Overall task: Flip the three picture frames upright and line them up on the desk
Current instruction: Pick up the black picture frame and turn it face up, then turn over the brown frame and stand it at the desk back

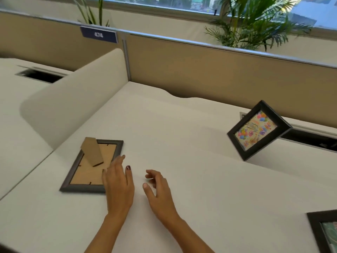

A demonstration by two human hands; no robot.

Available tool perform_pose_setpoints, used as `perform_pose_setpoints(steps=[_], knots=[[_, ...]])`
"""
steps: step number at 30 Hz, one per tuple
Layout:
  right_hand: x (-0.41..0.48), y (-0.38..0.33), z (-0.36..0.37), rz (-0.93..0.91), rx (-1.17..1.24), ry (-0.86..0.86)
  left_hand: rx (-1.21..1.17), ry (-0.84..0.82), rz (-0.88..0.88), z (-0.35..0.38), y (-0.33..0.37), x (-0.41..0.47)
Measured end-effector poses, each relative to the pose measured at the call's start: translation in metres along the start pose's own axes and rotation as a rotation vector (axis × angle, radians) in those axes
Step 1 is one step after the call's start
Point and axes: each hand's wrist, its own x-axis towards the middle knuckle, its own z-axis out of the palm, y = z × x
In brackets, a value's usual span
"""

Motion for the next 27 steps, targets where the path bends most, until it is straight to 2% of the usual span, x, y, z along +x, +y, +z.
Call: perform_pose_setpoints(steps=[4,8,11,14,17,23,27], knots=[[0.002,-0.015,0.026,-0.039,-0.081,-0.139,0.268,0.123,-0.131,-0.026,-0.043,0.004],[0.006,-0.023,0.046,-0.057,-0.147,-0.215,0.291,0.111,-0.387,-0.044,-0.065,0.002],[0.006,-0.029,0.058,-0.053,-0.167,-0.253,0.260,0.083,-0.433,-0.054,-0.072,0.003],[0.005,-0.032,0.068,-0.041,-0.148,-0.257,0.168,0.094,-0.413,-0.062,-0.067,0.006],[0.005,-0.034,0.072,-0.028,-0.114,-0.198,0.060,0.096,-0.474,-0.066,-0.058,0.006],[0.010,-0.033,0.059,0.086,0.111,0.015,-0.244,-0.020,-0.825,-0.084,-0.028,0.014],[0.012,-0.030,0.040,0.119,0.207,0.089,-0.485,-0.133,-0.917,-0.093,-0.032,0.020]])
